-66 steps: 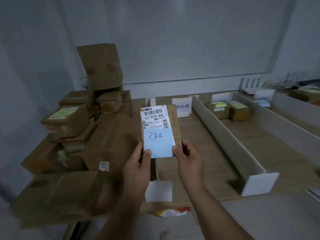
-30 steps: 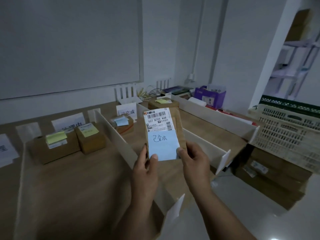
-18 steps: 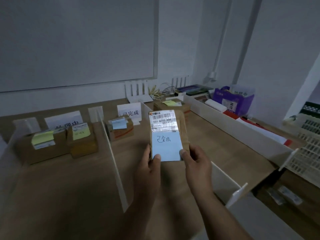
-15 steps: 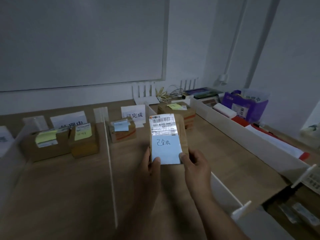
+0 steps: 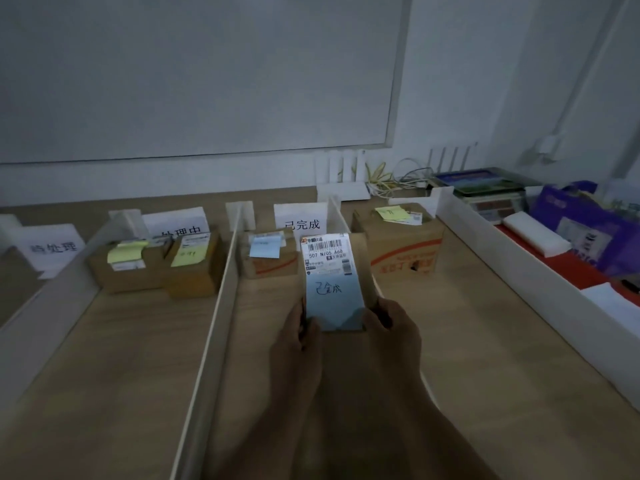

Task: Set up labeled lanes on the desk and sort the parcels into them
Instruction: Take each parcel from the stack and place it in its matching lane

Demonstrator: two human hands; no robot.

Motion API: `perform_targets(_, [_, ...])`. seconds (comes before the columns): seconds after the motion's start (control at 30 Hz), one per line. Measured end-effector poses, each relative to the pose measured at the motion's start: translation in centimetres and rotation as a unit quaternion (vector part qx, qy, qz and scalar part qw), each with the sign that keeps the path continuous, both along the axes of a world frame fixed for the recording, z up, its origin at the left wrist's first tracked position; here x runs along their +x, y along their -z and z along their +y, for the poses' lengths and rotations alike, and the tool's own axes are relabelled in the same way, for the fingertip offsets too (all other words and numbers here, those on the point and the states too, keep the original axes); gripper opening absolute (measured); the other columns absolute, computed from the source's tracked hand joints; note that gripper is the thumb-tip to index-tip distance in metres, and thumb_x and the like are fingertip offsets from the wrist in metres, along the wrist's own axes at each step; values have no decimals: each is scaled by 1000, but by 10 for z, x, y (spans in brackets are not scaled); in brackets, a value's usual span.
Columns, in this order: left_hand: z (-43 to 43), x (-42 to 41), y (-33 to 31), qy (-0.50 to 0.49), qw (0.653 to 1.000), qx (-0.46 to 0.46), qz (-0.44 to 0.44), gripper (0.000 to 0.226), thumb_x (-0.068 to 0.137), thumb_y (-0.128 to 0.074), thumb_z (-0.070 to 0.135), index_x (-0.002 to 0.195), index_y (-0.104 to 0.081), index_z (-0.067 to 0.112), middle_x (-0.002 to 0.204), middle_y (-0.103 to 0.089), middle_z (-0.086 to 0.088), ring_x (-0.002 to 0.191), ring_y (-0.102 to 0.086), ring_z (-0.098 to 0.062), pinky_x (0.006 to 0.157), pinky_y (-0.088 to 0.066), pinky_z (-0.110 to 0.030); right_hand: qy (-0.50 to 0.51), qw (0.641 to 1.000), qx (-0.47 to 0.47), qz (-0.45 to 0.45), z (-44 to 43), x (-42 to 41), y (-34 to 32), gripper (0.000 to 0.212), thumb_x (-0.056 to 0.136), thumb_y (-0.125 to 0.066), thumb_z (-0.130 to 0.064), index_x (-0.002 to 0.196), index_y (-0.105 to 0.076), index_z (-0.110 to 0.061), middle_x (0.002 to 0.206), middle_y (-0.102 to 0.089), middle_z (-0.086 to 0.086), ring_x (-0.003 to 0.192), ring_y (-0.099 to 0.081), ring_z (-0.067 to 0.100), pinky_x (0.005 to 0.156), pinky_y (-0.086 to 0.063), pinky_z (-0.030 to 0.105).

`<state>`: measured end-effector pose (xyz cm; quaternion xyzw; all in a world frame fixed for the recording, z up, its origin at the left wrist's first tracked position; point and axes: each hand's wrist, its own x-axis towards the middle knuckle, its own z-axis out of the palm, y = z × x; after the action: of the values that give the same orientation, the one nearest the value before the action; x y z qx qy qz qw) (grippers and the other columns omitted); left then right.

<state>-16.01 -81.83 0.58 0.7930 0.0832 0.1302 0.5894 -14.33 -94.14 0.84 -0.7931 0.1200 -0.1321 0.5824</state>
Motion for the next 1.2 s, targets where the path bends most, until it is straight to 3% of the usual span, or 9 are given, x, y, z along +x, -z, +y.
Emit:
perform_targets(0.1, [5,25,16,4,999,25,21,39,96,-49,25,135,-47,22,124,-60,-1,114,-57,-19,96,-46,-32,-11,1000,-2,22,2,22,12,22,87,-62,-19,109,-63,-22,92,-62,-4,89,-56,12,67,-37,18])
perform_targets(0.2, [5,54,32,6,998,19,52,37,96,-49,25,133,-47,23,122,-57,4,118,-54,-18,91,-40,-22,-19,999,-21,44,4,48,25,21,89,-59,-18,109,-61,-20,92,-60,-4,84,-52,10,60,-34,10])
perform_targets(0.37, [3,104,56,22,993,31,115,41,99,-43,28,140,-39,22,136,-51,3,125,-46,-14,92,-29,-15,-29,995,-34,95,7,98,55,18,92,-56,-22,109,-57,-18,99,-61,0,89,-56,14,71,-43,25])
perform_targets(0.5, [12,144,86,40,987,39,150,45,100,-40,29,144,-31,29,142,-46,6,129,-42,-12,102,-32,-23,-34,990,-33,135,20,135,81,10,95,-54,-18,104,-50,-19,90,-53,-11,82,-52,0,58,-40,6])
perform_targets(0.63, [17,183,110,38,984,47,169,44,99,-38,35,143,-33,31,141,-47,4,128,-44,-13,100,-34,-24,-7,987,-16,159,31,175,106,20,97,-49,-22,116,-54,-17,106,-60,-4,104,-58,15,78,-44,24])
perform_targets(0.87, [16,259,124,25,986,35,160,45,98,-37,43,141,-37,28,140,-47,1,127,-45,-16,103,-36,-35,12,983,-110,148,32,252,112,28,99,-45,-21,125,-49,-10,111,-59,0,77,-48,1,50,-36,9])
perform_targets(0.97, [19,284,126,11,986,30,161,44,97,-40,43,136,-41,23,134,-51,-1,115,-49,-14,93,-40,-32,9,980,-135,146,35,278,113,27,100,-44,-21,124,-49,-10,109,-59,1,74,-49,3,44,-34,10])
perform_targets(1.07, [19,299,127,-15,986,11,163,39,95,-45,44,126,-46,20,122,-55,-1,100,-49,-10,82,-40,-29,15,981,-127,146,37,294,113,28,100,-44,-20,125,-49,-10,111,-60,7,97,-59,18,56,-37,14])
perform_targets(1.2, [17,311,127,-41,986,15,161,40,94,-48,45,122,-47,16,114,-52,1,96,-47,-9,79,-38,-29,10,979,-146,144,39,308,109,27,99,-46,-20,123,-52,-9,117,-61,10,105,-60,23,78,-49,28])
